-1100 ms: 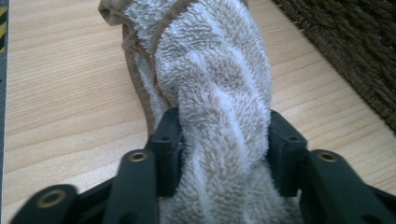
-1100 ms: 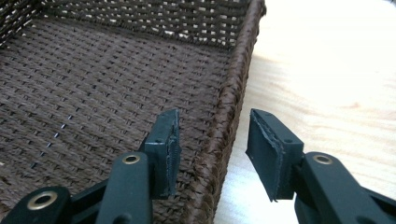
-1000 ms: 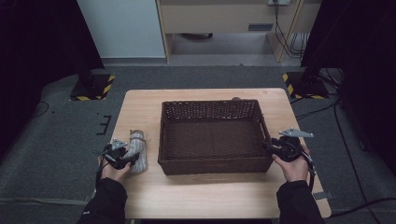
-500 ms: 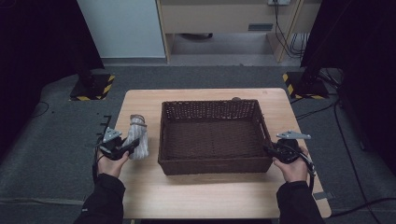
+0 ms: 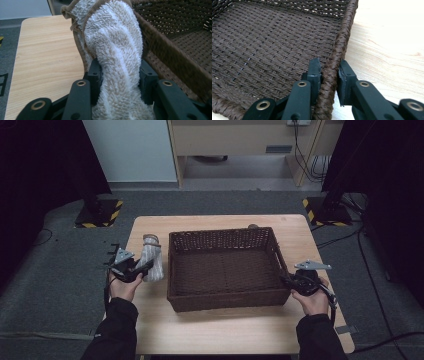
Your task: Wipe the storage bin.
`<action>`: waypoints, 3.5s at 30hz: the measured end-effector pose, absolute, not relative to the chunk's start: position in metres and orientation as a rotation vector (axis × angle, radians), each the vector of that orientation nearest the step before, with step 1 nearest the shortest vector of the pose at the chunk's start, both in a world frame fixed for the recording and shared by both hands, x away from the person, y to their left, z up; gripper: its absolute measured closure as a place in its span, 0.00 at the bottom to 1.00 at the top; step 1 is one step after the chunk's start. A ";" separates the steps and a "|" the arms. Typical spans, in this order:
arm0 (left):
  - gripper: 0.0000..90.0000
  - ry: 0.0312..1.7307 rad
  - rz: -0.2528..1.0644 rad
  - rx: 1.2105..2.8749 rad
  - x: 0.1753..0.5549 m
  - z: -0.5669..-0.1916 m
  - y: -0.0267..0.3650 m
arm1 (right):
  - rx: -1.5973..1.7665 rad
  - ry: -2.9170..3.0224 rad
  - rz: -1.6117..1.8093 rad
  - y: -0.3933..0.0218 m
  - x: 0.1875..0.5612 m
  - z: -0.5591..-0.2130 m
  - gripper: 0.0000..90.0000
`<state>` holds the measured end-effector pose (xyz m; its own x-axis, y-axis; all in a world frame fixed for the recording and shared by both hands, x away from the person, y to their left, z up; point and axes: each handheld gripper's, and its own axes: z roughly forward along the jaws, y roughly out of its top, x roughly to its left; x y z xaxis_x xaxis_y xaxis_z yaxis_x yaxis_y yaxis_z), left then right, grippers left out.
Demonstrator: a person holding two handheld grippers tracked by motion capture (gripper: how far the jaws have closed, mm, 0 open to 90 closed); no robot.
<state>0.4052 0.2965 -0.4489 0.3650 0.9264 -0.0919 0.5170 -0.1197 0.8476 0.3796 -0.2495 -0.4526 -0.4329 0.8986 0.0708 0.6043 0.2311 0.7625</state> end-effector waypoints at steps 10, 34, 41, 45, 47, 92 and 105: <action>0.68 1.293 0.586 1.787 0.428 -0.462 0.294 | 1.355 2.154 1.059 -0.246 0.379 -0.453 0.84; 0.71 1.232 0.474 1.748 0.443 -0.468 0.285 | 1.343 2.154 1.053 -0.245 0.378 -0.453 0.83; 0.71 1.165 0.520 1.754 0.444 -0.447 0.281 | 1.338 2.157 1.052 -0.246 0.378 -0.453 0.83; 0.71 1.194 0.514 1.793 0.449 -0.460 0.280 | 1.333 2.160 1.048 -0.245 0.377 -0.453 0.82; 0.71 1.210 0.507 1.831 0.451 -0.469 0.278 | 1.333 2.160 1.050 -0.245 0.377 -0.453 0.82; 0.72 1.177 0.415 1.865 0.421 -0.470 0.291 | 1.308 2.088 1.137 -0.249 0.375 -0.435 0.74; 0.72 1.101 0.414 1.818 0.418 -0.457 0.278 | 1.348 2.172 1.039 -0.246 0.389 -0.442 0.75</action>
